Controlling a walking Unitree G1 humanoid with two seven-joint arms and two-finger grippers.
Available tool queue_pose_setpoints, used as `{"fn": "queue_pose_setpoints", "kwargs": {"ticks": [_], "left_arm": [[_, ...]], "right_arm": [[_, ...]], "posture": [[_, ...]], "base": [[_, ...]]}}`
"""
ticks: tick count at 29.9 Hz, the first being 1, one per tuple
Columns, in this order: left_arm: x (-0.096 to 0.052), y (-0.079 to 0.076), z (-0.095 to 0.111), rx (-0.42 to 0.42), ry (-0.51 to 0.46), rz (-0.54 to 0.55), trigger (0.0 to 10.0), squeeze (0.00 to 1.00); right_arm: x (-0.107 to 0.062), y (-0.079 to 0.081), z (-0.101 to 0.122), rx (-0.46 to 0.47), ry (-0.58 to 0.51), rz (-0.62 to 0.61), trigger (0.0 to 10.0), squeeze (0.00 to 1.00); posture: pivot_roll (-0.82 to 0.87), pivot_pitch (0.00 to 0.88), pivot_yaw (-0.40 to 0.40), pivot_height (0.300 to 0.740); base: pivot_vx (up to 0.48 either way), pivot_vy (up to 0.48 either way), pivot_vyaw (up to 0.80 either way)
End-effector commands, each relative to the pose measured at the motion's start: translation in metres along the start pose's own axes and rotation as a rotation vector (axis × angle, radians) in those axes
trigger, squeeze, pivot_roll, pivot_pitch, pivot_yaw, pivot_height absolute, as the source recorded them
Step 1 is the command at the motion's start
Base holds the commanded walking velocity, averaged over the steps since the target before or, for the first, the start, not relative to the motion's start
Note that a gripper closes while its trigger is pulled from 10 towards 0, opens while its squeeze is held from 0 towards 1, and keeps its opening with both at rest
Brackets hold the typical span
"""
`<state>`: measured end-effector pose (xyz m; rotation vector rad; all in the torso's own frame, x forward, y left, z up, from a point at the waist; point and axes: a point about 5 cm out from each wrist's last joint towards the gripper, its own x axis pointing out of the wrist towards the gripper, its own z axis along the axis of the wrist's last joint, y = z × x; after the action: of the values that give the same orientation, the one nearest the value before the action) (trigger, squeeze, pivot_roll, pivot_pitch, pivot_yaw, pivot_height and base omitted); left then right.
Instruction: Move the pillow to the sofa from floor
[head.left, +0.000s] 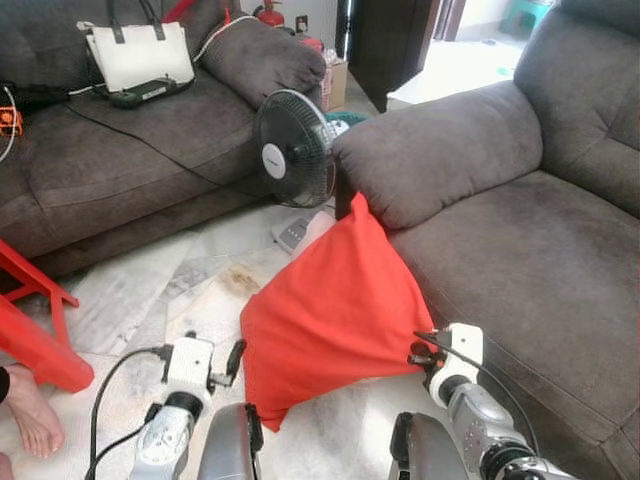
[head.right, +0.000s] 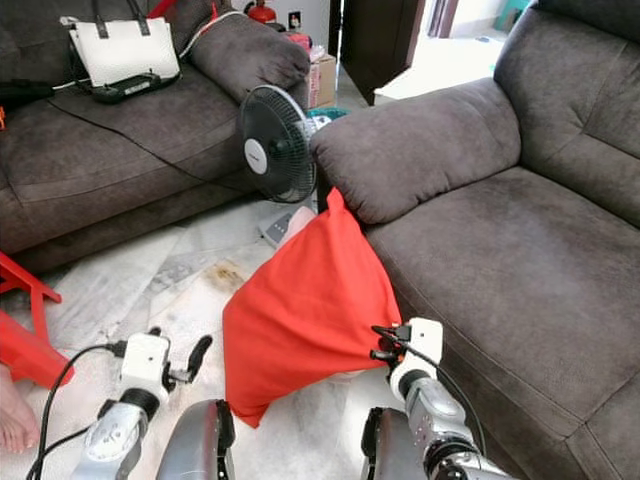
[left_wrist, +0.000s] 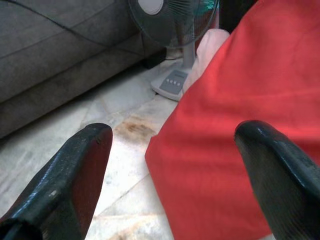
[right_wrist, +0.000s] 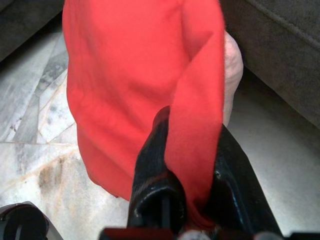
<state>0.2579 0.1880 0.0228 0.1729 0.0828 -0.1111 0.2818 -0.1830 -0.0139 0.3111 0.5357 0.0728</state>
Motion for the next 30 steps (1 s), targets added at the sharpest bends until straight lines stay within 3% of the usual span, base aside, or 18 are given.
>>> {"fn": "queue_pose_setpoints", "kwargs": {"ticks": [1, 13, 30], "left_arm": [[-0.004, -0.001, 0.000, -0.006, 0.013, 0.002, 10.0, 0.00], [-0.005, -0.007, 0.014, -0.008, -0.002, 0.000, 10.0, 0.00], [-0.009, -0.007, 0.017, -0.007, 0.026, 0.002, 10.0, 0.00]], "right_arm": [[0.000, -0.002, 0.006, 0.008, -0.032, -0.013, 10.0, 0.00], [0.001, -0.001, 0.006, 0.014, -0.039, -0.002, 10.0, 0.00], [0.001, 0.000, 0.006, 0.025, -0.045, 0.001, 10.0, 0.00]], "posture": [[0.15, 0.026, -0.022, 0.555], [0.15, 0.026, -0.020, 0.621], [0.15, 0.023, -0.016, 0.726]], "base": [[0.000, 0.000, 0.00], [0.000, 0.000, 0.00], [0.000, 0.000, 0.00]]}}
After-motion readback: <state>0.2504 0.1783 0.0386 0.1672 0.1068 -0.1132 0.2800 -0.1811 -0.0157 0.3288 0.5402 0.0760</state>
